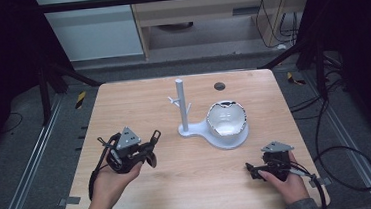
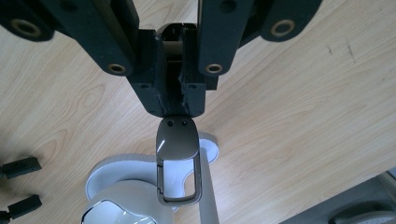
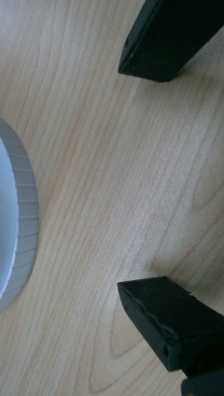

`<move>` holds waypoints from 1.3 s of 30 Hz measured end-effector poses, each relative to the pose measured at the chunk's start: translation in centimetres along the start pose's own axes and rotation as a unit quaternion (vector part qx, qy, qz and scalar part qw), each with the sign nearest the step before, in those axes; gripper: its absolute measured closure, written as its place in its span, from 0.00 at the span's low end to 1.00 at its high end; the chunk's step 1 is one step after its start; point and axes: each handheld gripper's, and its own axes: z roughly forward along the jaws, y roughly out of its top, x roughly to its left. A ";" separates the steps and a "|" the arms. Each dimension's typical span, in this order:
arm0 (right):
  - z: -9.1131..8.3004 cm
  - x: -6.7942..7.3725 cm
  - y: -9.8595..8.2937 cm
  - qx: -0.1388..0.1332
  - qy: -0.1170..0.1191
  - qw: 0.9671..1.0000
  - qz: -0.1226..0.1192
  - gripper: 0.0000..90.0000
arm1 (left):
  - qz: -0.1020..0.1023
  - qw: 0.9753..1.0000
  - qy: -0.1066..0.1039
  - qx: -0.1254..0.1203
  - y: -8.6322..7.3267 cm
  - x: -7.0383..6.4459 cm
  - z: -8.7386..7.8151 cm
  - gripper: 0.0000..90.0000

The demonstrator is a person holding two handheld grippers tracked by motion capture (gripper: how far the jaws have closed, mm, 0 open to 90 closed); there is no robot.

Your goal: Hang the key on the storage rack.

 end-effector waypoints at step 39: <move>0.0 0.0 0.1 0.000 0.002 1.000 0.000 0.00 | -0.017 0.997 0.030 -0.075 3.8 -1.0 0.5 0.89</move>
